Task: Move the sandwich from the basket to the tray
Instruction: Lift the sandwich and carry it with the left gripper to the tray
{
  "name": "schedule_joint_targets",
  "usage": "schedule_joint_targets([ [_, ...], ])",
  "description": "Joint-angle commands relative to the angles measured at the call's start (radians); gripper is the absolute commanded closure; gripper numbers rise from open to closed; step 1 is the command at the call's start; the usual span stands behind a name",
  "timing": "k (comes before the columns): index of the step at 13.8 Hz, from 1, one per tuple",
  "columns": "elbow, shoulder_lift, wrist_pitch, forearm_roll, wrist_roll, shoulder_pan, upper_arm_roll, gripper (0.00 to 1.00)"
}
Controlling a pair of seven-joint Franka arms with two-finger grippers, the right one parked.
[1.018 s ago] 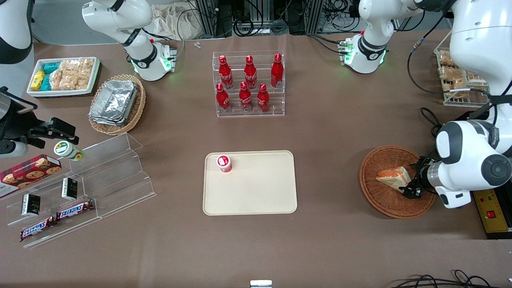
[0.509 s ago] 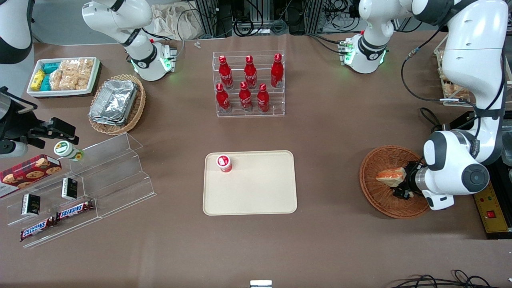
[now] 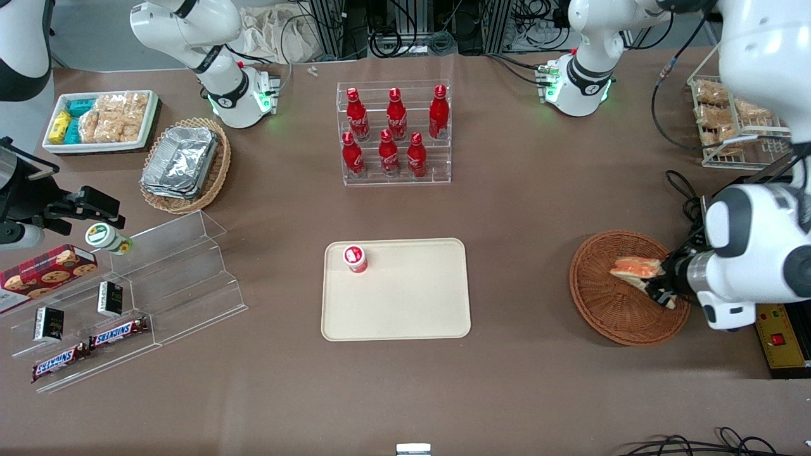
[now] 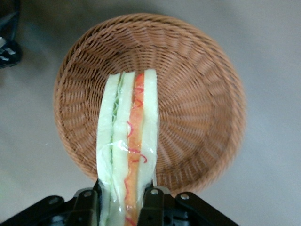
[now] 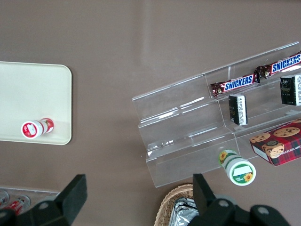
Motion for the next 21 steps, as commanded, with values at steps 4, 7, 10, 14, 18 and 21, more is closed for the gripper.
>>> schedule_joint_targets([
  [4, 0.061, -0.097, -0.134, 0.004, 0.223, -0.004, -0.228, 1.00],
  [7, 0.066, -0.071, -0.067, 0.071, 0.252, -0.068, -0.348, 1.00],
  [10, 0.071, 0.000, 0.043, 0.099, 0.325, -0.197, -0.351, 1.00],
  [14, 0.075, 0.151, 0.212, 0.224, 0.379, -0.305, -0.350, 1.00],
  [18, 0.228, 0.364, 0.257, 0.318, 0.349, -0.375, -0.345, 1.00],
  [21, 0.236, 0.415, 0.260, 0.352, 0.289, -0.391, -0.343, 0.91],
])
